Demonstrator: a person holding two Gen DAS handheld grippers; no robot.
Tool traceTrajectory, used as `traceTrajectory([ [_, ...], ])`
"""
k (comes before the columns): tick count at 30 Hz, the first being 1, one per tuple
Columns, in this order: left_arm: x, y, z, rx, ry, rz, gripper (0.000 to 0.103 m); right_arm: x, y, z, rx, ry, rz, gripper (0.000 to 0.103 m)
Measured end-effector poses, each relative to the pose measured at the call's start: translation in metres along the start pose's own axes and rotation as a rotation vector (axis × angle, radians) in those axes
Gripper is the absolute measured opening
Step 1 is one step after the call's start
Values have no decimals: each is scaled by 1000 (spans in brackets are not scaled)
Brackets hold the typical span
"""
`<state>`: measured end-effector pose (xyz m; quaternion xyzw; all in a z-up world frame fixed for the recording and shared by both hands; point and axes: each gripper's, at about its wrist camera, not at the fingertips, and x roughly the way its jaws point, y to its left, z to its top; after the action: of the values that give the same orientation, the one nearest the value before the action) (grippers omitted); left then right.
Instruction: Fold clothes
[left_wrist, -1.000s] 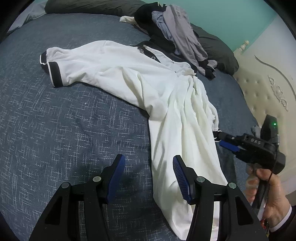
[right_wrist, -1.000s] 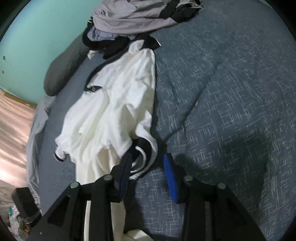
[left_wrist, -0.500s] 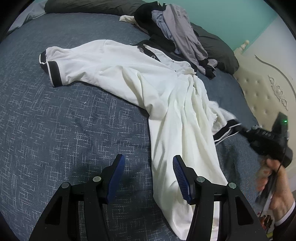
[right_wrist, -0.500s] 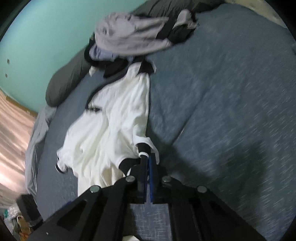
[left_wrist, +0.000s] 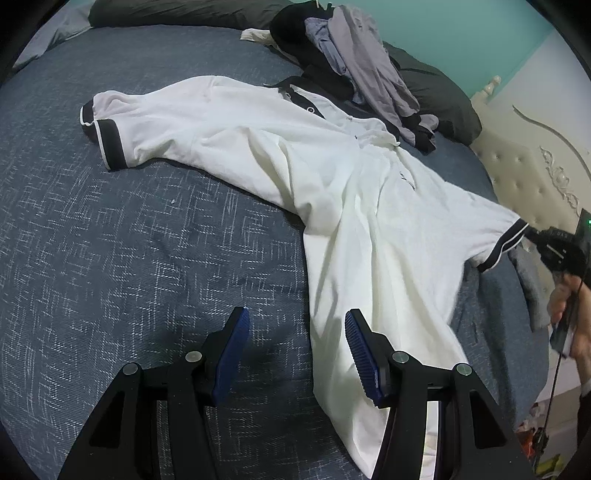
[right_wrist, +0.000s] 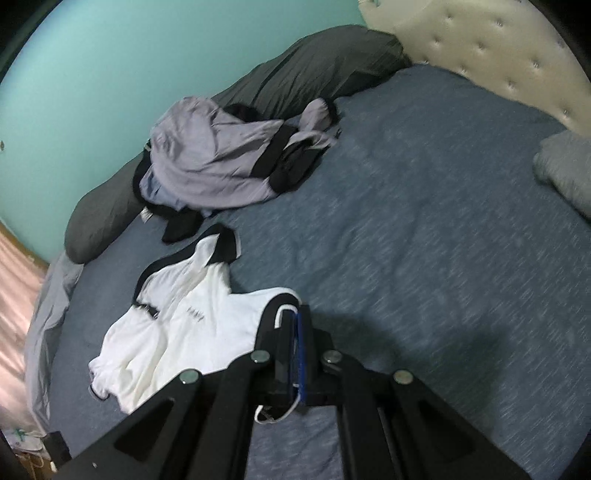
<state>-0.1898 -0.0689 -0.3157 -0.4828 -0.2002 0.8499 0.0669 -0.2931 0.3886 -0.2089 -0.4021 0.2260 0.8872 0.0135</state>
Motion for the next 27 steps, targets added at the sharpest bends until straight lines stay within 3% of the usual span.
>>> traceTrajectory([
  [11, 4, 6, 1, -13, 7, 12, 58, 27, -47, 43, 67, -9, -103, 1],
  [21, 9, 7, 2, -4, 17, 25, 58, 52, -87, 42, 107, 11, -194, 1],
  [27, 12, 6, 2, -4, 21, 27, 58, 68, -90, 37, 40, 65, -206, 1],
])
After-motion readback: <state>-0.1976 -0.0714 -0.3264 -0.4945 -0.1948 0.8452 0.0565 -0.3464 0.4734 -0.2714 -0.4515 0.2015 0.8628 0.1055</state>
